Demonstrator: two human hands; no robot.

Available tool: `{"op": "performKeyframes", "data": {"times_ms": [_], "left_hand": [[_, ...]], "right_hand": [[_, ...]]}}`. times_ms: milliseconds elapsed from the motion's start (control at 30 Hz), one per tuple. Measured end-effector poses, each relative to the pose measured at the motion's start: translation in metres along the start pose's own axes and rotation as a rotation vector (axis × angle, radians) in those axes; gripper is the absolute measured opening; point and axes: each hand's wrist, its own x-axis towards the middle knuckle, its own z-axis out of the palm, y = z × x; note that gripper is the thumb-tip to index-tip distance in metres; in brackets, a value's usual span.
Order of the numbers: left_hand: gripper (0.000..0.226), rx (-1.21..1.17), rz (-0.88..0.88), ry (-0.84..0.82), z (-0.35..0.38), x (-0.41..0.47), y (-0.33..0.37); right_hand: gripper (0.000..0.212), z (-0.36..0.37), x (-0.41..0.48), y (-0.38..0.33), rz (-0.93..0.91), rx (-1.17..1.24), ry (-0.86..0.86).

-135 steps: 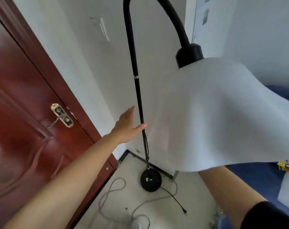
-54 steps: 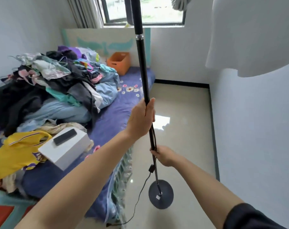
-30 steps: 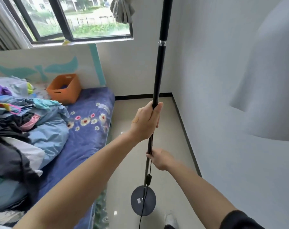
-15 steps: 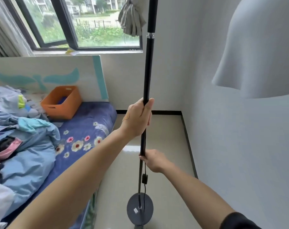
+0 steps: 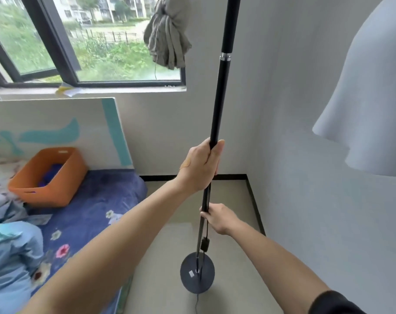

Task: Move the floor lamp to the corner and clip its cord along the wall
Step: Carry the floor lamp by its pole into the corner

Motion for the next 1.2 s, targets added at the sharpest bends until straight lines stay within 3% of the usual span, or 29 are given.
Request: {"op": "performKeyframes", "data": {"times_ms": [433, 800, 1033, 1200], "left_hand": [[0.042, 0.099, -0.069, -0.130, 0.093, 0.257, -0.130], [0.049, 0.090, -0.069, -0.108, 0.098, 0.418, -0.206], [0.053, 0.019, -0.088, -0.269, 0.099, 0.509, -0.300], [0.047, -0.071, -0.099, -0.439, 0.105, 0.565, -0.358]], "right_hand": [[0.025, -0.121, 0.264, 0.094, 0.003, 0.154, -0.061], [0.028, -0.193, 0.425, 0.107, 0.032, 0.181, -0.021], [0.032, -0.206, 0.532, 0.116, 0.129, 0.231, 0.059], [0.028, -0.216, 0.586, 0.112, 0.312, 0.331, 0.138]]}}
